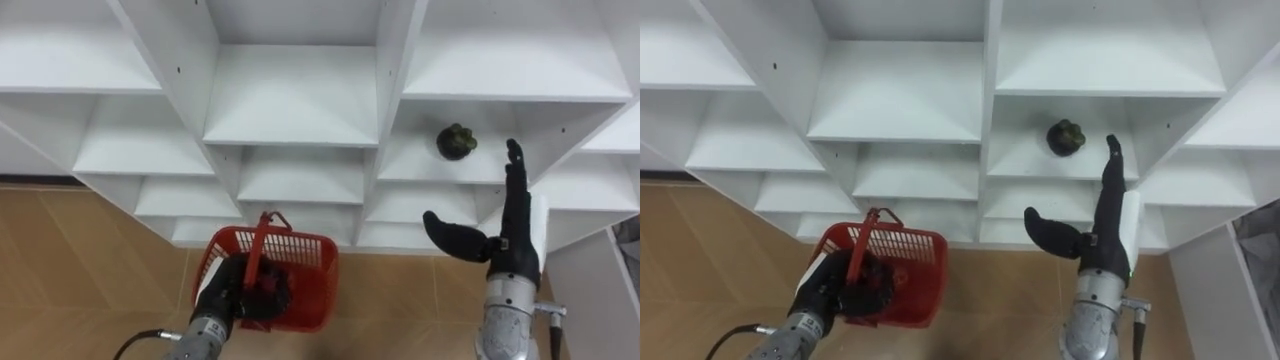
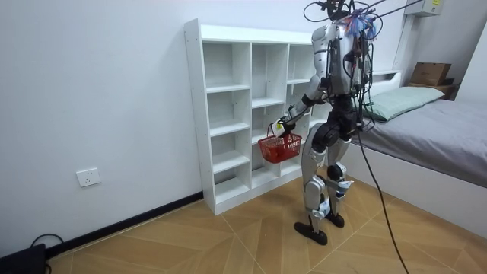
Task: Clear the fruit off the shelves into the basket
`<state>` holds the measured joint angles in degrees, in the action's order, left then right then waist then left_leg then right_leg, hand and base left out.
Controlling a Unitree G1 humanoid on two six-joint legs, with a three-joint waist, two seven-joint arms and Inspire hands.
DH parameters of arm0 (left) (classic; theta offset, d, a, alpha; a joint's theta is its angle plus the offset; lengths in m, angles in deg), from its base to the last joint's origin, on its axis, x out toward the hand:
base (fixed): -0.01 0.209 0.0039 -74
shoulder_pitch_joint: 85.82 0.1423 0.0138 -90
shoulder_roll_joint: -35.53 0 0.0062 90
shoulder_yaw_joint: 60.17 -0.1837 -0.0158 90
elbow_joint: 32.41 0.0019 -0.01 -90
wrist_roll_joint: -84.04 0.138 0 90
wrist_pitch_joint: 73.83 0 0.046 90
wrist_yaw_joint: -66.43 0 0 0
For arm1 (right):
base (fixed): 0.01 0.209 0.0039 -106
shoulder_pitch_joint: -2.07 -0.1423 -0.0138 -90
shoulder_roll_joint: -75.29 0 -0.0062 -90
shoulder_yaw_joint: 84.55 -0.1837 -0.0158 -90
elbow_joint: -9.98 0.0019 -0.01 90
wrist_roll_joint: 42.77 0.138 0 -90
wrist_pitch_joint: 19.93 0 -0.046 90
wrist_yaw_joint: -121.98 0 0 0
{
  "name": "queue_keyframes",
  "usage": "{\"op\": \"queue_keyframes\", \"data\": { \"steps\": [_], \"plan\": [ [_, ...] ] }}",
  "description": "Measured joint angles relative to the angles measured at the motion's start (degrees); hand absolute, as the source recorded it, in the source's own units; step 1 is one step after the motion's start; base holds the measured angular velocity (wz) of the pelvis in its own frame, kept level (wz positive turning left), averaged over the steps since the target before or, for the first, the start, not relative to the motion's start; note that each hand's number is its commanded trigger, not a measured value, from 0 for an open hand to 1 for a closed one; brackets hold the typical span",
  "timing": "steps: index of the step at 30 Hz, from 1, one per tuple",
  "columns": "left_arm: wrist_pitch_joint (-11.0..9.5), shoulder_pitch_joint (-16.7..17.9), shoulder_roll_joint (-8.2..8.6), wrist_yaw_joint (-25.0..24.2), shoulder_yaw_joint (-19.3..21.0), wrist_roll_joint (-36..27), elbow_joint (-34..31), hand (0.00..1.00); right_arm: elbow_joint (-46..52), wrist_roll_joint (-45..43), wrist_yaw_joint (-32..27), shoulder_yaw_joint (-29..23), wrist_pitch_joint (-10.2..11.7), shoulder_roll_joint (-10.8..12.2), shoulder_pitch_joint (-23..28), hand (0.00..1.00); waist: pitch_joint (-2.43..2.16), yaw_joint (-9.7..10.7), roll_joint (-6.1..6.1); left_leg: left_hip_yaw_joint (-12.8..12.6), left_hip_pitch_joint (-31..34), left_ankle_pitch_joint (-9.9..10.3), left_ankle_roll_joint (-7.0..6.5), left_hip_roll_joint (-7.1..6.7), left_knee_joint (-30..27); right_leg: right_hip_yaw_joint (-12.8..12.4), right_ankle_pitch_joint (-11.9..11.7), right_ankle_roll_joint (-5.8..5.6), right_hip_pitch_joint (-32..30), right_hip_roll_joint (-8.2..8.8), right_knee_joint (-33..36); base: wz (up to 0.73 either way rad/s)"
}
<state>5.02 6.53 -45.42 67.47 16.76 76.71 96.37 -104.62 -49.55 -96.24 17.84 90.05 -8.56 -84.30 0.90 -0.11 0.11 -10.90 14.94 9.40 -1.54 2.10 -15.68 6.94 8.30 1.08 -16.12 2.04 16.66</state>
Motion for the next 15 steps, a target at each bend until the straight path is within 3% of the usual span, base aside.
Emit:
{"op": "queue_keyframes", "data": {
  "steps": [15],
  "plan": [
    [0.0, -0.4, -0.1, -1.7, 1.6, 0.8, -0.1, 1.0, -6.2, -0.3, -3.1, -0.5, -0.1, 0.0, -5.4, 0.0, -0.07, -0.2, -0.06, 0.2, 2.3, 0.0, 0.0, 0.12, -0.8, 1.0, 0.0, 0.07, -1.8, 0.52, 0.2, 0.0]
  ]
}}
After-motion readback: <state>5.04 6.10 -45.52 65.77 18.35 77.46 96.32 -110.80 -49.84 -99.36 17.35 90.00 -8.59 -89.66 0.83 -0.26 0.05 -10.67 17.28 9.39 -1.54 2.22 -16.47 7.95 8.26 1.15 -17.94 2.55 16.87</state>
